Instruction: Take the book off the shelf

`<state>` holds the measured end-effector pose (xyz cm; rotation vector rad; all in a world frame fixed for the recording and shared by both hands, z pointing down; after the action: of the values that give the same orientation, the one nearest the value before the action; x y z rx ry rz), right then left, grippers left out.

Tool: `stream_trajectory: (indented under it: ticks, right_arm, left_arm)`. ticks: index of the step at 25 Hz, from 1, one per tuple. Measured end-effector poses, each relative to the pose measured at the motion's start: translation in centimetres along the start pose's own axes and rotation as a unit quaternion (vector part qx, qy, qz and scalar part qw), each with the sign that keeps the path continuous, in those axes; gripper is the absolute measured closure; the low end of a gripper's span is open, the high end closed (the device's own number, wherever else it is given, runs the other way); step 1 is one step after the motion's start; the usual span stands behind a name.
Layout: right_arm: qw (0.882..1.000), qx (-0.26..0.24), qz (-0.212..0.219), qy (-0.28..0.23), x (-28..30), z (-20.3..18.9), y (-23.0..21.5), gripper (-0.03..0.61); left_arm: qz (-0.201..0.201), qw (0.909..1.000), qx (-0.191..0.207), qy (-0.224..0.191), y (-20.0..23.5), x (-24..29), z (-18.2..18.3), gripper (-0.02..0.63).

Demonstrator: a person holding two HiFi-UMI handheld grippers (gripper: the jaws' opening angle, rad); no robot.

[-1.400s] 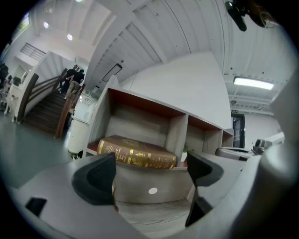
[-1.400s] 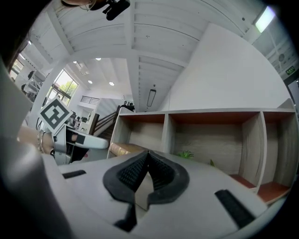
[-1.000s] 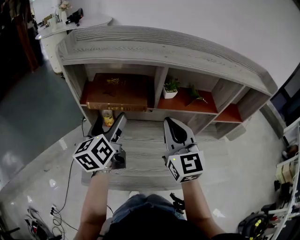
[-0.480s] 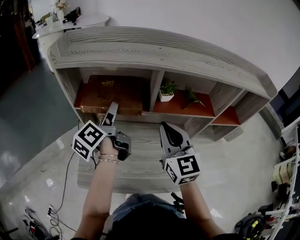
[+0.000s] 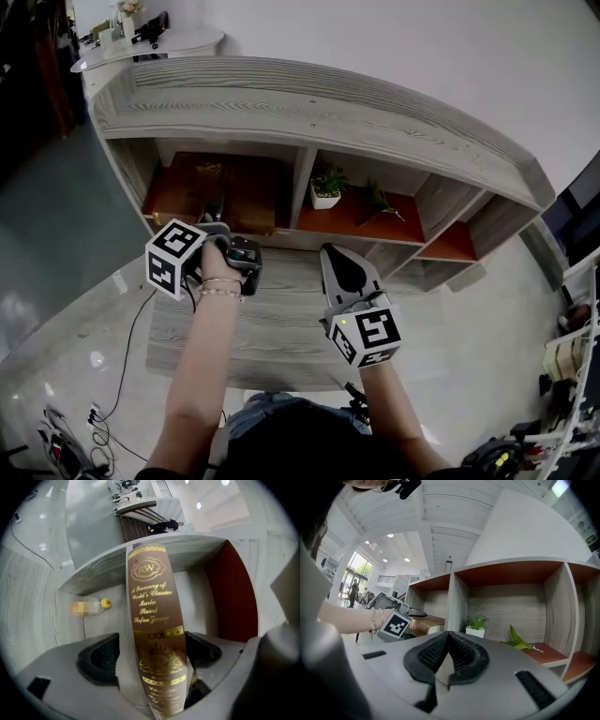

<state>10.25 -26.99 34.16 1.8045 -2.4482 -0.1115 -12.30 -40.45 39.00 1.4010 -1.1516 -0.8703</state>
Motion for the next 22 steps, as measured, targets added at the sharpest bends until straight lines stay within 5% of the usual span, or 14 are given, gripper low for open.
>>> stream_trajectory:
  ticks: [9,22]
  right_arm:
    - [1.0,0.009,0.009,-0.008,-0.3,0.0,-0.7,0.569]
    - [0.999,0.027,0.029,-0.004,-1.6,-0.9,0.5,0.569]
  left_arm:
    - [0.006,0.9993,-0.037,0.004,0.0,-0.7,-0.5,0.234]
    - [-0.019,0.9993,-0.032,0.0,-0.6,-3.7,-0.5,0.353]
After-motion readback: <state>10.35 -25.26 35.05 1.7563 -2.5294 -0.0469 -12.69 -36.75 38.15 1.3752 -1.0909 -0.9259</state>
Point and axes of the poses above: the fingertips, and each gripper's own axes: x forward along the fingers, y to its left, z out of its top, the point moved 6 cm from there along -x, backward along the fingers, and after that the axes turned 4 degrees about -z, right-handed, at the moved point
